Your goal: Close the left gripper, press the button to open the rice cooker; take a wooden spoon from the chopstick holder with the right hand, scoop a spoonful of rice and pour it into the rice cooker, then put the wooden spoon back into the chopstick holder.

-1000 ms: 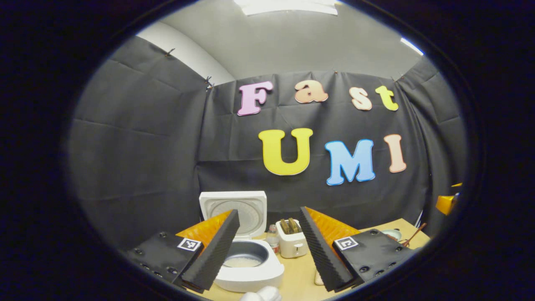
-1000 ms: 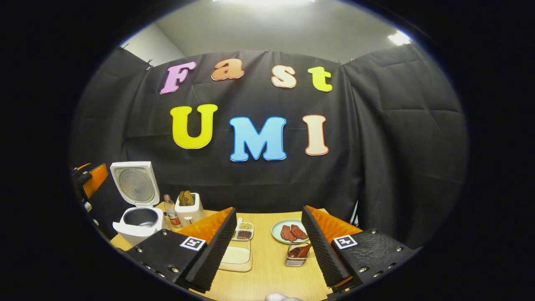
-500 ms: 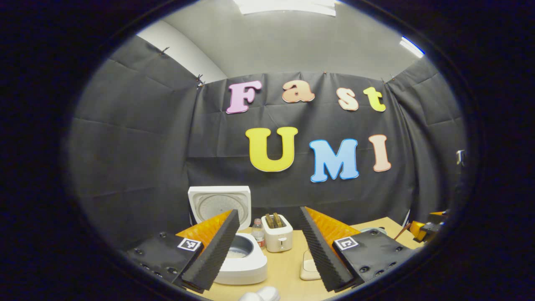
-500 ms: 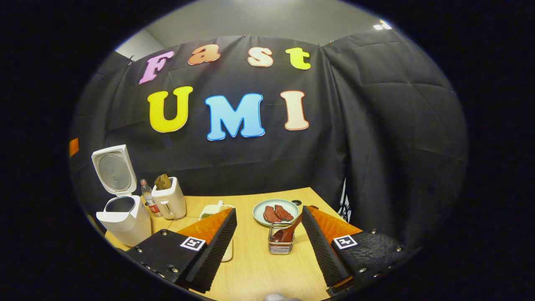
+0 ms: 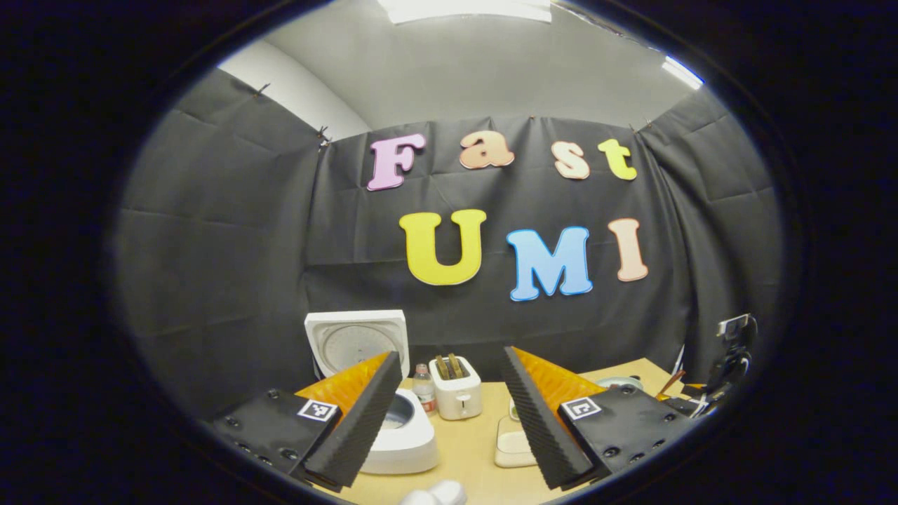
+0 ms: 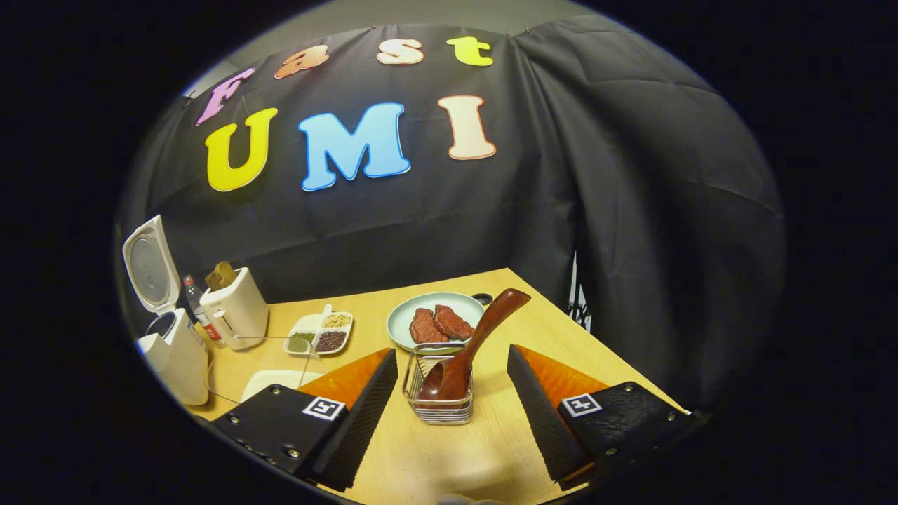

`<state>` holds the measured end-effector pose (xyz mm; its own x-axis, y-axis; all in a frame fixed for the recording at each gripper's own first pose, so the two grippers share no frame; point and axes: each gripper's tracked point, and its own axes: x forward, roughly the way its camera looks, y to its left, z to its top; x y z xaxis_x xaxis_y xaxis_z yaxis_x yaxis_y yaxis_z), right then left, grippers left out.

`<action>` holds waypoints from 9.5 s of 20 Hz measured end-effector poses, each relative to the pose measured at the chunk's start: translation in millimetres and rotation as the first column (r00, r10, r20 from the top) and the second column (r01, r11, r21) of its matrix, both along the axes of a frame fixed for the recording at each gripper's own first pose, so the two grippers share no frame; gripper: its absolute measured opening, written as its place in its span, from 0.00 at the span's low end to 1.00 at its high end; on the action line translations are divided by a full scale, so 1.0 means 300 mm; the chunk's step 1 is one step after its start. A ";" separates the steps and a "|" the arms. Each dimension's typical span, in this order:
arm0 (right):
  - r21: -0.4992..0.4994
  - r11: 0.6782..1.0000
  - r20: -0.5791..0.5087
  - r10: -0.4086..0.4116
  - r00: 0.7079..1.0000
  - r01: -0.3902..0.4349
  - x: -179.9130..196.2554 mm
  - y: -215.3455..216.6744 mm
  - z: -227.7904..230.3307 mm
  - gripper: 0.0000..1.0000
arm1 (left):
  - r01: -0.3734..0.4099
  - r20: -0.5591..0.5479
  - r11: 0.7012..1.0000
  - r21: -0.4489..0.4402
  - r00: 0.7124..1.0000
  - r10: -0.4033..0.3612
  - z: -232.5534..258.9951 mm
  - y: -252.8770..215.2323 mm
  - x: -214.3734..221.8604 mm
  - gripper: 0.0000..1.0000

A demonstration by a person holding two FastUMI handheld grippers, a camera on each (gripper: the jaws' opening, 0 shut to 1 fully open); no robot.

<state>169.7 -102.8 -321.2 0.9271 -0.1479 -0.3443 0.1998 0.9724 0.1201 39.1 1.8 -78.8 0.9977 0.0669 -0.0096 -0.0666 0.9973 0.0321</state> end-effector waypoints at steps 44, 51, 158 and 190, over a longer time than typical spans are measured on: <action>-0.035 0.977 0.204 0.213 0.956 -0.210 0.275 0.429 0.535 0.18 | -0.120 -0.061 0.991 0.064 0.990 0.124 -0.166 0.274 -0.001 0.99; -0.039 0.951 0.140 0.310 0.941 -0.307 0.252 0.723 0.430 0.18 | -0.127 -0.061 0.990 0.068 0.989 0.131 -0.189 0.387 -0.014 1.00; 0.013 0.721 0.155 0.683 0.714 -0.693 0.189 2.060 0.465 0.18 | -0.469 -0.178 0.880 0.067 0.863 0.473 -0.347 0.977 -0.346 0.96; 0.292 0.714 0.242 0.588 0.772 -0.636 0.226 1.750 0.664 0.18 | -0.400 -0.141 0.914 0.072 0.903 0.407 -0.282 0.864 -0.335 0.96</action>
